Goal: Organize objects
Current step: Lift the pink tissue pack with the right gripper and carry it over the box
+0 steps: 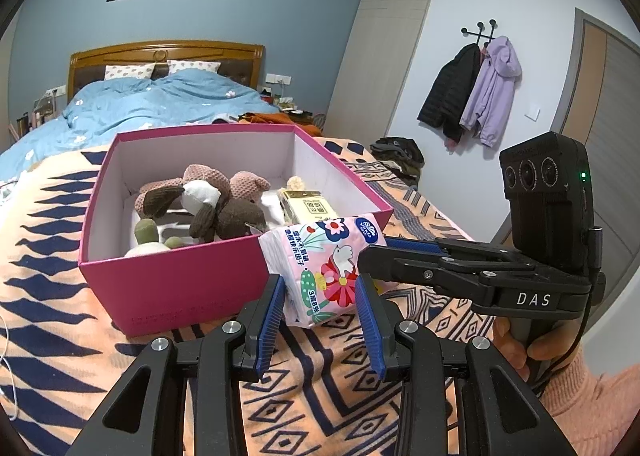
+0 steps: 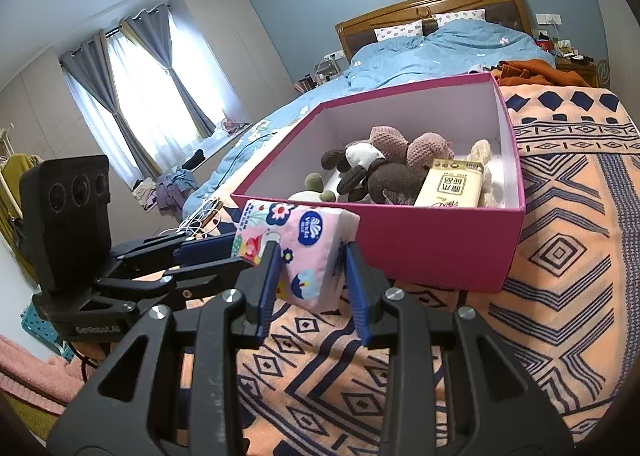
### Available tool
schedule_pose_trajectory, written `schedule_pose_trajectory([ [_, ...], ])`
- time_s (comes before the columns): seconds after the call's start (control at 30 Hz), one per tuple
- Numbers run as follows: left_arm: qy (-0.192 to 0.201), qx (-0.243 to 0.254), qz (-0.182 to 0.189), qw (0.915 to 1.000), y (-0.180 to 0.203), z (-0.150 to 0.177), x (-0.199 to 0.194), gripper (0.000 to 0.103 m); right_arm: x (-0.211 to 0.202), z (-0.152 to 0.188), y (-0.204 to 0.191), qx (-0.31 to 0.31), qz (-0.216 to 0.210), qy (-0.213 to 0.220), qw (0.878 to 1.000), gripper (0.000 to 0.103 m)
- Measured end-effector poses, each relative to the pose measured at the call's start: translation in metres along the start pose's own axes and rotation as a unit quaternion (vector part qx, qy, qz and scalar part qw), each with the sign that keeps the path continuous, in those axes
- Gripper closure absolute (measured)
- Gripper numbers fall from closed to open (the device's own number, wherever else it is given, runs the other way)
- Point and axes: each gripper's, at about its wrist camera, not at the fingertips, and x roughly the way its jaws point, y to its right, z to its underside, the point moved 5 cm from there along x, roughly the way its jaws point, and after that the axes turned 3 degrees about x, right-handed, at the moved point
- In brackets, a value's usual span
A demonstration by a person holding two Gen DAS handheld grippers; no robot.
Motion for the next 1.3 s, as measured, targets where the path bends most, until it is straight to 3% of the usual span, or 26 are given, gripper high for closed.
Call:
schedule_pose_trajectory([
  [1.3, 0.025, 0.005, -0.016, 0.9995, -0.010, -0.028, 0.000, 0.067, 0.000, -0.030, -0.005, -0.023, 0.002, 0.021, 1.000, 0.067],
])
